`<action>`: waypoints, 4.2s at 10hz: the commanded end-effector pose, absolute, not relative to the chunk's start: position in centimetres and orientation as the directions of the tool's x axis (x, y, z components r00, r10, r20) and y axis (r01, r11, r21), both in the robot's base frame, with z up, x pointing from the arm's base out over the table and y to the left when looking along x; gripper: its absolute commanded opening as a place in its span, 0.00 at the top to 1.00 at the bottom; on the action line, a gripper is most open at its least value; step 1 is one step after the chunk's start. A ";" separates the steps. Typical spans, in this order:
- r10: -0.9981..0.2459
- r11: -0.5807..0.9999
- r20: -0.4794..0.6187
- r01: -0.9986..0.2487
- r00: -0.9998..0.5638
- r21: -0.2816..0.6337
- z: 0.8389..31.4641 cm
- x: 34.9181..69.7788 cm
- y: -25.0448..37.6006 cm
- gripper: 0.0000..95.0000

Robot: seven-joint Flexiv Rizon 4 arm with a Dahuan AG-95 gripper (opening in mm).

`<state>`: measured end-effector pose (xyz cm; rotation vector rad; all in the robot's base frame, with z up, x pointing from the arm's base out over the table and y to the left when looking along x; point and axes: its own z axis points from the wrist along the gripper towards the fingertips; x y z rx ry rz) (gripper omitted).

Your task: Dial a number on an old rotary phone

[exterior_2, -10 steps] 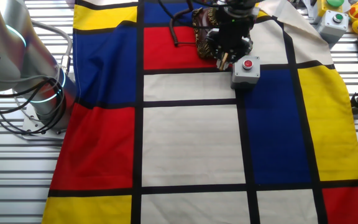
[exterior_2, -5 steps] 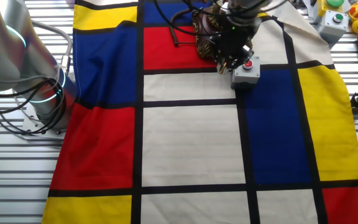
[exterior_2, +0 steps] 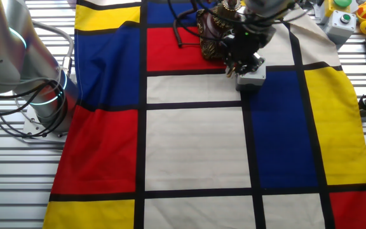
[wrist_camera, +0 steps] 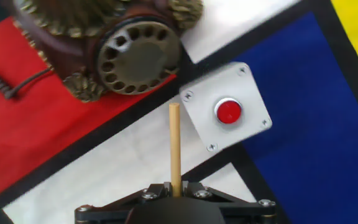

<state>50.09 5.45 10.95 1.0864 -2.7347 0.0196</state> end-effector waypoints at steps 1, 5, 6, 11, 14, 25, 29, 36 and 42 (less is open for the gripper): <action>-0.586 0.808 0.216 -0.583 -0.781 0.086 10.8 50.1 5.4 1.00; -0.470 0.882 0.243 -0.455 -0.848 0.120 10.6 50.1 5.3 1.00; -0.440 0.898 0.249 -0.424 -0.863 0.118 10.6 50.1 5.3 1.00; -0.279 0.959 0.270 -0.256 -0.921 0.121 10.2 50.2 5.3 1.00; -0.223 0.973 0.277 -0.196 -0.935 0.121 9.8 49.9 5.5 1.00; -0.137 0.987 0.280 -0.107 -0.950 0.121 8.5 50.1 6.5 1.00; -0.138 0.987 0.277 -0.108 -0.951 0.119 8.4 50.3 6.7 1.00; -0.142 0.987 0.274 -0.114 -0.951 0.114 8.2 50.5 6.7 1.00; -0.142 0.987 0.272 -0.116 -0.952 0.110 8.2 50.5 6.7 1.00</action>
